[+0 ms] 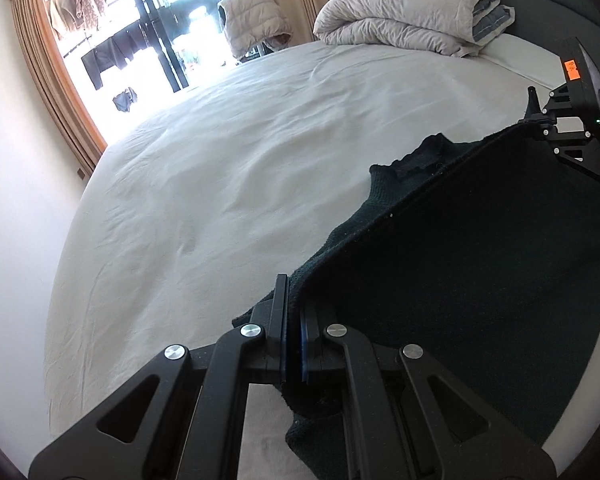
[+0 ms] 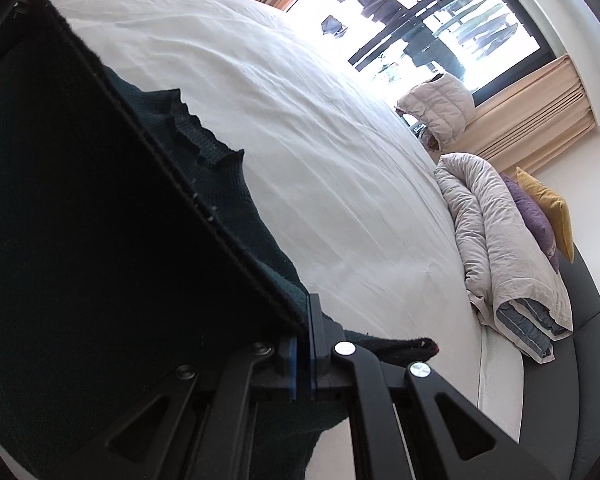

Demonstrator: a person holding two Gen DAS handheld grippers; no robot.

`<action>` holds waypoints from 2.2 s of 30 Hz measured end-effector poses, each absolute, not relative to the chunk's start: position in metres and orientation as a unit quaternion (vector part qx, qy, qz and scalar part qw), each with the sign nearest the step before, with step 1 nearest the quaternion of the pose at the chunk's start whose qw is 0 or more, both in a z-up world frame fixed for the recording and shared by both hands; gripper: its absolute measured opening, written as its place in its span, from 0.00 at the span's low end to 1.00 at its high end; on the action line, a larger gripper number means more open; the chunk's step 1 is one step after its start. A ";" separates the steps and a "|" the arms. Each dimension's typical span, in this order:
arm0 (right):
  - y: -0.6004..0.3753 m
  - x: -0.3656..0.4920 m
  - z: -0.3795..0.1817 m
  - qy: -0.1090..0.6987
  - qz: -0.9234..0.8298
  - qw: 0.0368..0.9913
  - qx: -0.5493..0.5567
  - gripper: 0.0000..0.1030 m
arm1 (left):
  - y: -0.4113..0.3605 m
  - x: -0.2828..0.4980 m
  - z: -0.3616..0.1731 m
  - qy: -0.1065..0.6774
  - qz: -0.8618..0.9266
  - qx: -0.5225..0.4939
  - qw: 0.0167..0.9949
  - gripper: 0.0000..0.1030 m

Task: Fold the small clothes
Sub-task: 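Carry the held hem over the body with both tools and lay it down, then open both tools and release the folded sweater onto the bed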

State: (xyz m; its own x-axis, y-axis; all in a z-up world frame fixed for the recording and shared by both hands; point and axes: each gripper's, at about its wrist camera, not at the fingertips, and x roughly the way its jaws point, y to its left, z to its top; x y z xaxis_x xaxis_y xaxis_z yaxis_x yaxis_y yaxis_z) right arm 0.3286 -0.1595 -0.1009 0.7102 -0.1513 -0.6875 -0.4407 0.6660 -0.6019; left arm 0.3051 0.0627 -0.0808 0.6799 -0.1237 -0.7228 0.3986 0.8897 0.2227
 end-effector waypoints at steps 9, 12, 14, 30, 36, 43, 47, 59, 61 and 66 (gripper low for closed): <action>-0.156 0.383 -0.138 0.420 0.107 0.821 -0.372 0.04 | 0.063 0.353 -0.121 0.404 -0.135 0.187 0.885 0.07; -0.157 0.390 -0.140 0.421 0.105 0.826 -0.360 0.04 | 0.066 0.363 -0.126 0.411 -0.129 0.164 0.887 0.10; -0.160 0.391 -0.141 0.420 0.107 0.832 -0.346 0.08 | 0.067 0.367 -0.127 0.416 -0.124 0.157 0.887 0.18; -0.299 0.353 -0.095 0.437 -0.012 0.898 -0.046 0.73 | 0.159 0.348 -0.100 0.420 -0.020 0.073 0.904 0.93; -0.313 0.321 -0.091 0.434 0.031 0.899 0.047 0.73 | 0.187 0.346 -0.074 0.413 0.007 -0.007 0.911 0.93; -0.339 0.295 -0.079 0.412 0.068 0.898 0.141 0.73 | 0.120 0.269 -0.072 0.404 -0.080 0.019 0.911 0.93; -0.380 0.278 -0.080 0.397 0.062 0.884 0.238 0.63 | 0.098 0.226 -0.080 0.382 -0.086 0.035 0.920 0.93; -0.323 0.285 -0.114 0.486 0.125 0.850 0.159 0.49 | 0.127 0.209 -0.119 0.417 -0.058 -0.074 0.904 0.93; -0.315 0.285 -0.120 0.496 0.129 0.846 0.144 0.41 | 0.129 0.211 -0.128 0.434 -0.071 -0.096 0.893 0.93; -0.320 0.288 -0.124 0.497 0.135 0.840 0.171 0.32 | 0.124 0.213 -0.130 0.430 -0.090 -0.104 0.892 0.92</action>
